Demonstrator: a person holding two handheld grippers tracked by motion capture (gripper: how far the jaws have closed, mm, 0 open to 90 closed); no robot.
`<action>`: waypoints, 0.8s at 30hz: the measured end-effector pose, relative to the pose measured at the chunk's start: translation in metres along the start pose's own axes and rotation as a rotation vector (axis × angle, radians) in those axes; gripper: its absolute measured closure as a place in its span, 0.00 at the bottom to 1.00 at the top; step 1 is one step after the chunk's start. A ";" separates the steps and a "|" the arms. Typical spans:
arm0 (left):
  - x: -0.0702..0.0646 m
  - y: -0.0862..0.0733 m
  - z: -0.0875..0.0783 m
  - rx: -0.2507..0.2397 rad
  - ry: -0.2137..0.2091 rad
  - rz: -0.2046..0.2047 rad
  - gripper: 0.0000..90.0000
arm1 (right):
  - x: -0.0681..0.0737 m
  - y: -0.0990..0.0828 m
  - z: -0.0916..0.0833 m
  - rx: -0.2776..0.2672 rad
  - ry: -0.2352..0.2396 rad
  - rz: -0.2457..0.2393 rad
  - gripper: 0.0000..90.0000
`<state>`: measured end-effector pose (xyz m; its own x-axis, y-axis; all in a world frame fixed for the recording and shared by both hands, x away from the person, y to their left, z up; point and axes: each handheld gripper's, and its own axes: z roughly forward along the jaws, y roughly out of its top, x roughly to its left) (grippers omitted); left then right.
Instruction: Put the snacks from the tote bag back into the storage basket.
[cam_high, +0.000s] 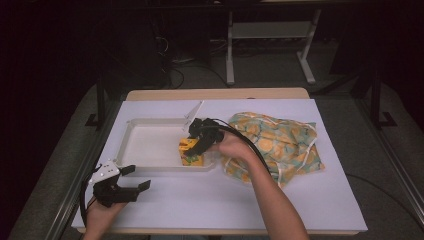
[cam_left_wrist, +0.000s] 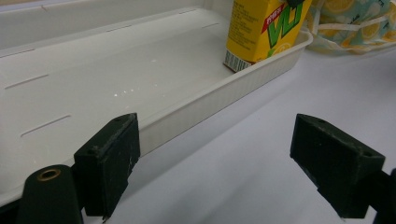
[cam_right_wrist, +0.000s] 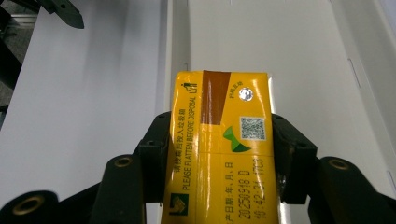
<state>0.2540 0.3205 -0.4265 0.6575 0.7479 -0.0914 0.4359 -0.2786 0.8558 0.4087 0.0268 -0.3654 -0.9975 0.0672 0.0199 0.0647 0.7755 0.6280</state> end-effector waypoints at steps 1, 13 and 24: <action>0.000 0.000 0.000 0.000 0.000 0.000 0.17 | 0.000 0.000 0.000 0.000 -0.002 -0.001 0.53; -0.001 0.000 0.001 -0.002 -0.001 -0.004 0.17 | 0.005 0.000 0.002 -0.002 0.005 -0.004 0.52; 0.000 0.000 0.000 0.000 -0.001 -0.001 0.17 | 0.005 0.000 0.002 0.000 0.008 0.016 0.50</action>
<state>0.2542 0.3204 -0.4268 0.6577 0.7475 -0.0925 0.4362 -0.2779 0.8559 0.4037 0.0278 -0.3669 -0.9966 0.0740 0.0363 0.0804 0.7745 0.6274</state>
